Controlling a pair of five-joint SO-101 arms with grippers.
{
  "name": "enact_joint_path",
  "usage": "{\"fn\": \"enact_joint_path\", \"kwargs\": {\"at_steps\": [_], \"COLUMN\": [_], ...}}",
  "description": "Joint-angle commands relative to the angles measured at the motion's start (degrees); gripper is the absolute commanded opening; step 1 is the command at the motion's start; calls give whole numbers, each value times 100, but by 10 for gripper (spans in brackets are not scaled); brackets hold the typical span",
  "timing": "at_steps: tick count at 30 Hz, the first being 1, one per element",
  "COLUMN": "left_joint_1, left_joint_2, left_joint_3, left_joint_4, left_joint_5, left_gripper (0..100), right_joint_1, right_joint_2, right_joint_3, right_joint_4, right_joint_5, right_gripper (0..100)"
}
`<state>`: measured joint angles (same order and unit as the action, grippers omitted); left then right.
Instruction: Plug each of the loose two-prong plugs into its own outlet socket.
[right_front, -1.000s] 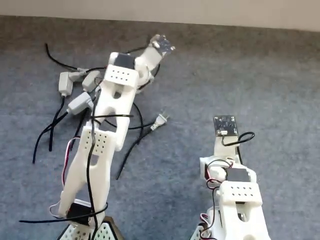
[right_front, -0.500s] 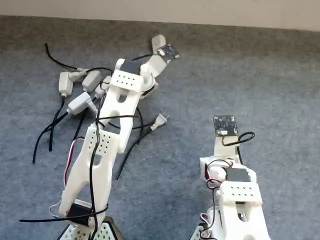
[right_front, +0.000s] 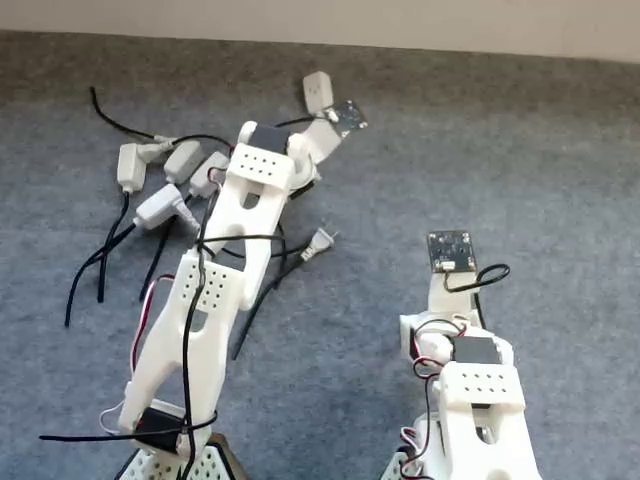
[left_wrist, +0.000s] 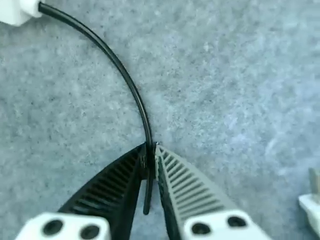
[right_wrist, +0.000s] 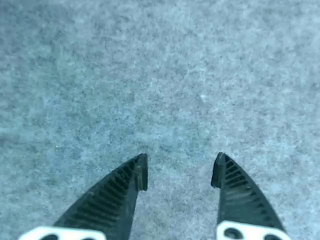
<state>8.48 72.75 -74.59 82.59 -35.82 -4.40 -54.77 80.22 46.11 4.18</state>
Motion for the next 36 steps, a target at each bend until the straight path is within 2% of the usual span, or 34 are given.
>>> {"fn": "enact_joint_path", "kwargs": {"at_steps": [1,6,10,18,23,30,36], "left_joint_1": [-136,295,541,1042,1033,418,-198], "left_joint_2": [-321,-1068,-2176,-5367,-7565,-10167,-11767], "left_joint_3": [-892,-1921,-1244,2360,4462,7749,10141], "left_joint_4": [818,1987,1978,1978,1978,1943,1943], "left_joint_5": [-35,-26,-18,-9,-158,-897,-1565], "left_gripper": [4,4,4,4,4,4,4], "right_joint_1": [-48,-48,-84,-101,-101,-101,-101], "right_joint_2": [-57,-57,-57,-57,-57,-57,-57], "right_joint_3": [-22,-22,-22,-22,-22,-22,-22], "right_joint_4": [-92,-92,-92,-92,-92,-92,-92], "right_joint_5": [70,70,70,70,70,70,70], "right_gripper": [209,209,209,209,209,209,209]}}
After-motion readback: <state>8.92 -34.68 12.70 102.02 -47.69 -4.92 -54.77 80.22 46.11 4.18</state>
